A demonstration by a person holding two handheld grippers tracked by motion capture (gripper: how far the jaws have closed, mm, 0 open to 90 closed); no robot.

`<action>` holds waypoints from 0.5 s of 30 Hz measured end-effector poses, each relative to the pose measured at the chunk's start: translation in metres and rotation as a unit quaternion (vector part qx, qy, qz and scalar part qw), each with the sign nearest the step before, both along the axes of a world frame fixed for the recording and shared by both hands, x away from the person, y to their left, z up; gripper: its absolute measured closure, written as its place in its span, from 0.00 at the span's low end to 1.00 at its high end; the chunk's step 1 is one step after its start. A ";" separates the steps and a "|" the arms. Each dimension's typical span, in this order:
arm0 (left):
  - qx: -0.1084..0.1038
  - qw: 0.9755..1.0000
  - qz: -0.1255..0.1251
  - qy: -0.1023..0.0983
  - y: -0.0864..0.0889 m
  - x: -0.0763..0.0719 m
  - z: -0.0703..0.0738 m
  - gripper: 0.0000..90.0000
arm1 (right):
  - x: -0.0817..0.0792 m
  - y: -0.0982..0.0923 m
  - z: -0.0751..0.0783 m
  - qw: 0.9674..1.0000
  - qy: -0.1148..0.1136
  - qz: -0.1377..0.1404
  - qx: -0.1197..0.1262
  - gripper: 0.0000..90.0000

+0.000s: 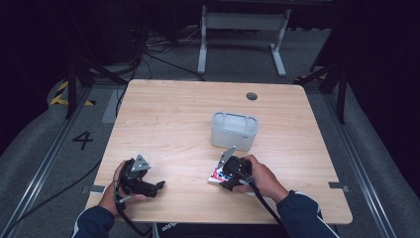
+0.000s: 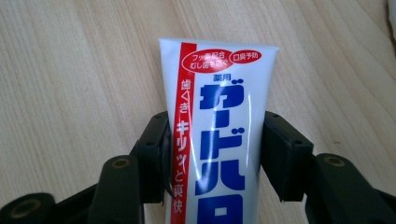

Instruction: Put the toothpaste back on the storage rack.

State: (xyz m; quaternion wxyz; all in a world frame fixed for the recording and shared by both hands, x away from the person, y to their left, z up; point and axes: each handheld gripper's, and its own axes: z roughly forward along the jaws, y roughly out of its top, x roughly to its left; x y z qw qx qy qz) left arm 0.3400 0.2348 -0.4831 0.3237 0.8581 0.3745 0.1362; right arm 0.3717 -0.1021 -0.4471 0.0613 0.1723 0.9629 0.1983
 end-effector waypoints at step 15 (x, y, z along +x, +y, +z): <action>0.000 1.000 0.000 0.000 0.000 0.000 0.000 0.01 | -0.003 -0.003 0.004 1.000 -0.007 0.002 0.011 0.61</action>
